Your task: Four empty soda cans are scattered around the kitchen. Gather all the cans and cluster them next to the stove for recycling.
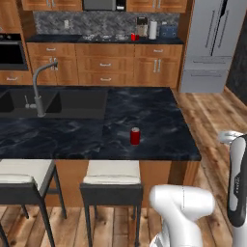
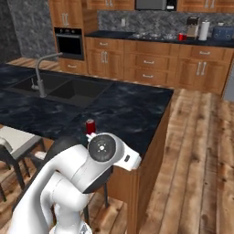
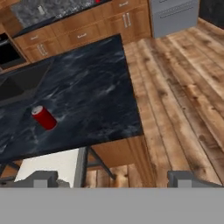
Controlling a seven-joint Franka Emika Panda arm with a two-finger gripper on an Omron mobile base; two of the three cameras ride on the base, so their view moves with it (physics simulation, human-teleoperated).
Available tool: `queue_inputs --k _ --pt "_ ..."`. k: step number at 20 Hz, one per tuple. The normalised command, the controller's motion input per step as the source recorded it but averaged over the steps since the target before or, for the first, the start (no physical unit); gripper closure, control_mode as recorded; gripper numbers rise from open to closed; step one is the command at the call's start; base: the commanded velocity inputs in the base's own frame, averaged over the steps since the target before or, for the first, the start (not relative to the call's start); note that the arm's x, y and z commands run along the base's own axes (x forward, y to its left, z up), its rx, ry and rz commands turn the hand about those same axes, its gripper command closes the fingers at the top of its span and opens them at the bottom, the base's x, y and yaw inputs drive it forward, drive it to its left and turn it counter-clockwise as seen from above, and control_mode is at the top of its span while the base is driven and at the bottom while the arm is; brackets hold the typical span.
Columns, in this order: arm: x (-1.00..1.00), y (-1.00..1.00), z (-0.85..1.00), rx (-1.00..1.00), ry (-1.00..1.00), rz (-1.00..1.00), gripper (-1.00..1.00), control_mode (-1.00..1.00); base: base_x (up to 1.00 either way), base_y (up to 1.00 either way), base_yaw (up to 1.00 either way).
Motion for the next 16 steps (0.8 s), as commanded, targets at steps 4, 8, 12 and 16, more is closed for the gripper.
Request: queue_inputs --k 4,8,12,16 --pt "0.0 0.0 0.0 0.0 0.0 0.0 -1.0 1.0 0.36 0.44 -0.2" --pt "0.23 0.09 0.0 0.0 0.03 -0.04 -1.0 -1.0 0.66 0.27 -0.13" --pt "0.95 0.48 0.0 -0.04 0.15 -0.14 -1.0 -1.0 0.0 0.0 0.0" --pt "0.86 0.57 0.0 -0.08 0.22 -0.11 -1.0 -1.0 0.0 0.0 0.0"
